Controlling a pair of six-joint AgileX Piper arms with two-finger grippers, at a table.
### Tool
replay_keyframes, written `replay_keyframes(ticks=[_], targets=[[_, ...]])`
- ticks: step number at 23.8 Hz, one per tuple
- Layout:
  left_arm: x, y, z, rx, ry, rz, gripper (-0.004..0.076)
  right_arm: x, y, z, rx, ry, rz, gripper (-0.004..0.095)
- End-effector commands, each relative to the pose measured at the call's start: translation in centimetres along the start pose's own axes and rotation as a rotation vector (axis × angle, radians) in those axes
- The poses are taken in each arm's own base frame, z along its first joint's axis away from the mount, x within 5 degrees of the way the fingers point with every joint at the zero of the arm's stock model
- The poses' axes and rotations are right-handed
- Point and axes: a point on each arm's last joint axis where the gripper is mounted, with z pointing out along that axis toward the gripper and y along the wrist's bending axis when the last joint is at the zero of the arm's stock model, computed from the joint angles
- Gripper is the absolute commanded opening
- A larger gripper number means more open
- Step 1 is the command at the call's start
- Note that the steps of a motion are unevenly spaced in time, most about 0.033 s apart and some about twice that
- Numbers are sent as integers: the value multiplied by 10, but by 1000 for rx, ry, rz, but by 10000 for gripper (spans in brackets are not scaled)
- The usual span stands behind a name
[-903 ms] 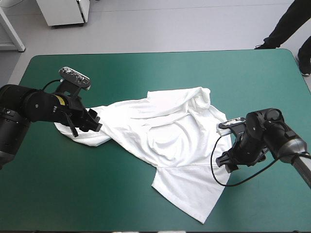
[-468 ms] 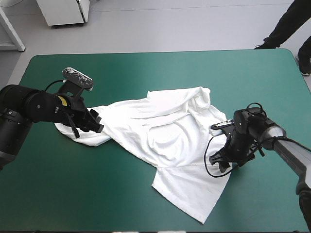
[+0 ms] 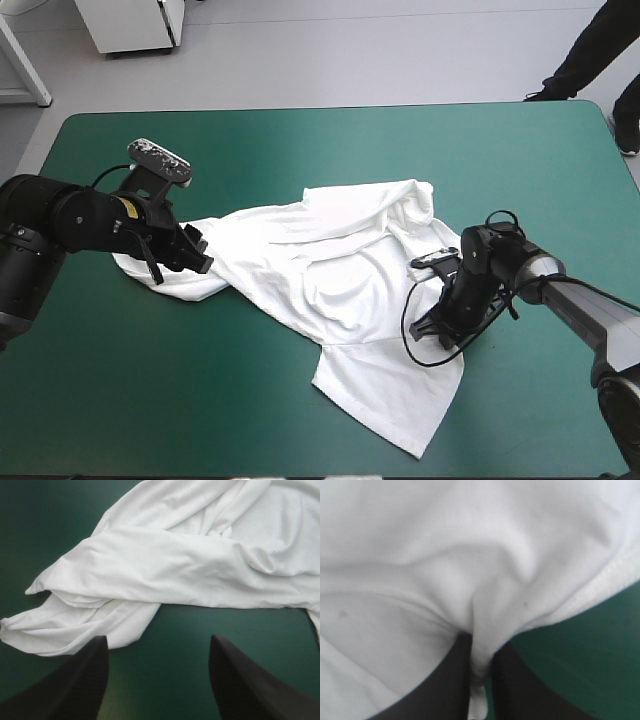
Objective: Fold the cloth
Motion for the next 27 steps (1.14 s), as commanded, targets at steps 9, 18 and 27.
replay_keyframes(ticks=[9, 18, 27], targets=[[1, 19, -1, -192, 61, 23, 425, -12, 34, 17, -64, -10, -79, -17], [1, 91, 84, -247, 217, -156, 425, -6, 30, 17, -18, 54, -128, -17], [13, 154, 161, -304, 222, -179, 433, 0, 31, 16, -32, 120, -166, -17]])
